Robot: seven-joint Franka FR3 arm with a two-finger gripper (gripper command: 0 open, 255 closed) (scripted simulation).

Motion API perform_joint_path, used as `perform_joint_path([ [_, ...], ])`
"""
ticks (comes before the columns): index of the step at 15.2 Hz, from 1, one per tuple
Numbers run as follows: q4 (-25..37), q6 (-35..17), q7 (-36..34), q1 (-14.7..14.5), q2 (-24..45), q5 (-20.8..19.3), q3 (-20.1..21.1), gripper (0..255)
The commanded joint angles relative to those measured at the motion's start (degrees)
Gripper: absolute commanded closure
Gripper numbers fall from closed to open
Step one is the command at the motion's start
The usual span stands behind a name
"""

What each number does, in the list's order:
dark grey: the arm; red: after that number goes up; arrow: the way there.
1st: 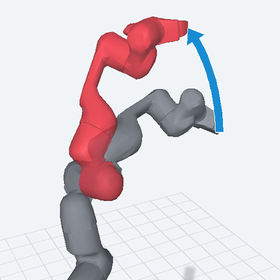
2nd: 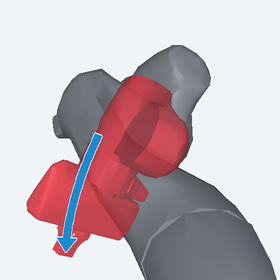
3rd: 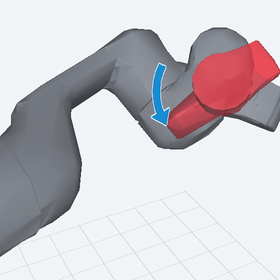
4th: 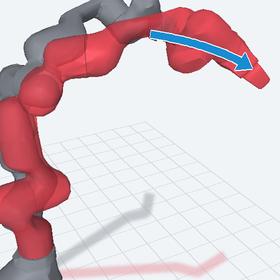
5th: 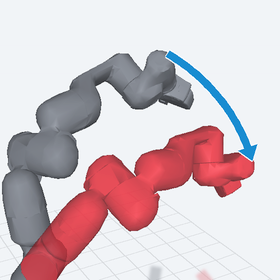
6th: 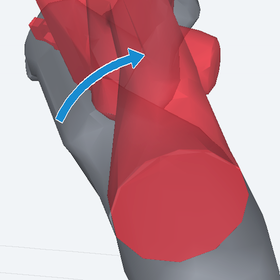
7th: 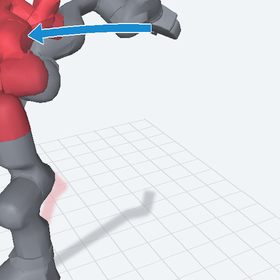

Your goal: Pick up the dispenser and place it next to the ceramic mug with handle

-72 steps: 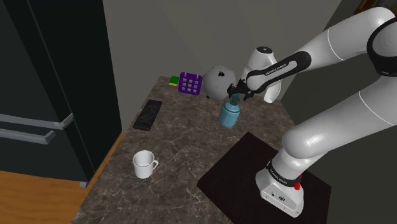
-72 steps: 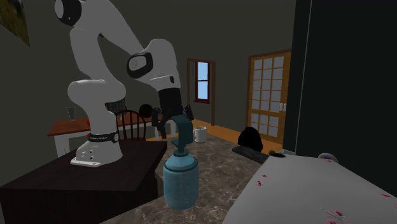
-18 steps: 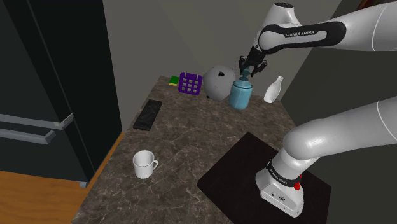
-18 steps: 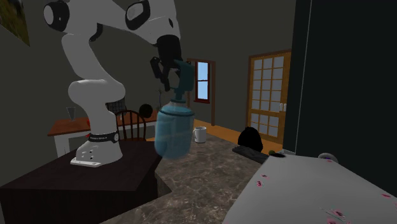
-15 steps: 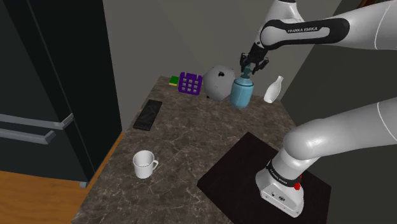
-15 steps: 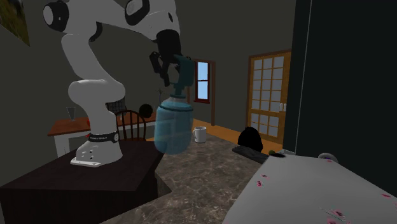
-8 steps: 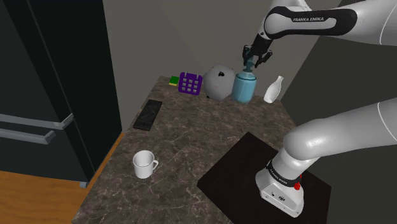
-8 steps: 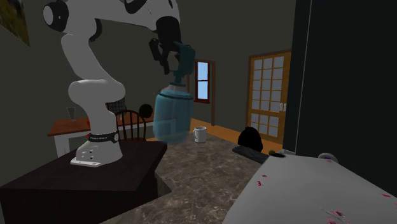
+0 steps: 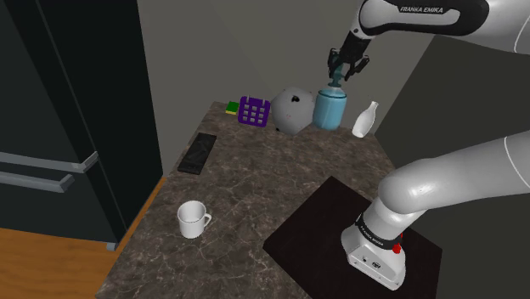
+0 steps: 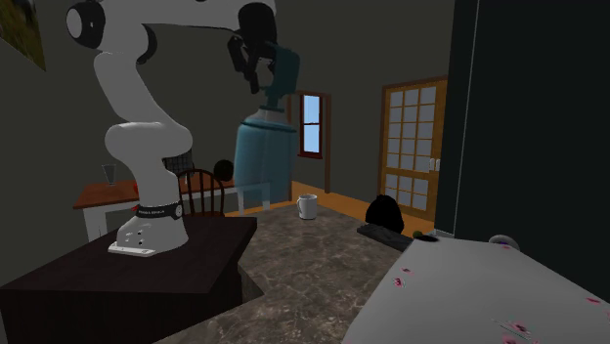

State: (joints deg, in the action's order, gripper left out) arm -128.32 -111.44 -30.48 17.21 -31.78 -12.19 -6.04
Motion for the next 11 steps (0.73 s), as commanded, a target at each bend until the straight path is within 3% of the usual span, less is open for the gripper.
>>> perform_joint_path([
  [1,2.1,1.6,0.3,-0.1,0.4,0.2,0.1,255],
  [11,11.2,8.9,1.4,-0.3,2.1,0.8,0.4,255],
])
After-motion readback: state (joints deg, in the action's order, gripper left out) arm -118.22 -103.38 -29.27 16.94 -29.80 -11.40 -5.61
